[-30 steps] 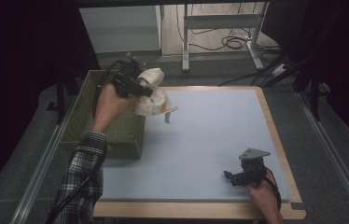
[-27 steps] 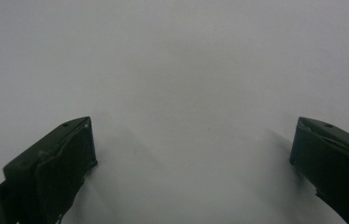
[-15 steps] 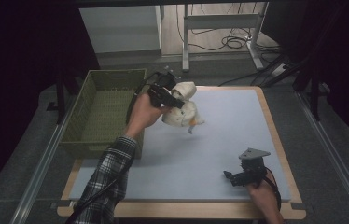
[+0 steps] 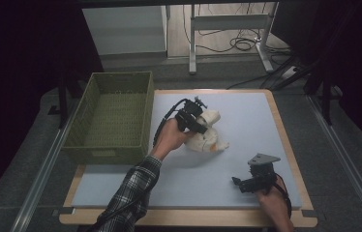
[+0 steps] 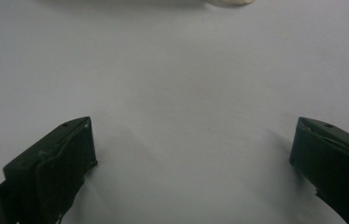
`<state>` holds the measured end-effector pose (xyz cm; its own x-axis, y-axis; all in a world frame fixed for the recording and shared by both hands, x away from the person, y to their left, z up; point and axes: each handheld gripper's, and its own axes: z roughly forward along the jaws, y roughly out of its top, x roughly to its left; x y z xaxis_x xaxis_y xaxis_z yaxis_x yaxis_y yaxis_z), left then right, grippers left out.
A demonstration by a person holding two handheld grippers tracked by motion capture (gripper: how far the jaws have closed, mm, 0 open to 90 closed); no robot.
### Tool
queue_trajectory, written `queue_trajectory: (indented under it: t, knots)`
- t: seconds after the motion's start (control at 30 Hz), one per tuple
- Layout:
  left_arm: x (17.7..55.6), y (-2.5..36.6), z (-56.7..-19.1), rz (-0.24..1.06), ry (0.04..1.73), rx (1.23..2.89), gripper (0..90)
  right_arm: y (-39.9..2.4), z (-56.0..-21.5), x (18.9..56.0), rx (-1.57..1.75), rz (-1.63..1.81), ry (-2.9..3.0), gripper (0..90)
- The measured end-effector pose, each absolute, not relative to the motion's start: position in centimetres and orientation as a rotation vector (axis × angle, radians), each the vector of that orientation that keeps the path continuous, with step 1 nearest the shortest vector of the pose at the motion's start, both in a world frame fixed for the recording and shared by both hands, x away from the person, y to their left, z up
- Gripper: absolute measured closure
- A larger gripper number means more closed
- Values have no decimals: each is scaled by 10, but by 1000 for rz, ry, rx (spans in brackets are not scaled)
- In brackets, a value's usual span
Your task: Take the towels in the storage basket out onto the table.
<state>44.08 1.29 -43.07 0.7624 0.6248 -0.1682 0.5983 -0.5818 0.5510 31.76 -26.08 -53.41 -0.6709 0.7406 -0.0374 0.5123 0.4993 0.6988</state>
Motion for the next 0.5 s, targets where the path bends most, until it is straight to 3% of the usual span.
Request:
queue_trajectory:
  t: [0.23,0.3,0.5]
  knots:
    - [438,12,-486,75,964,2391,676,-261,-534,318,1048,961,2416,2]
    - [438,13,-493,80,973,2385,546,-261,-534,318,1049,956,2417,1]
    - [429,24,-493,113,944,2361,301,-261,-533,318,1051,955,2420,2]
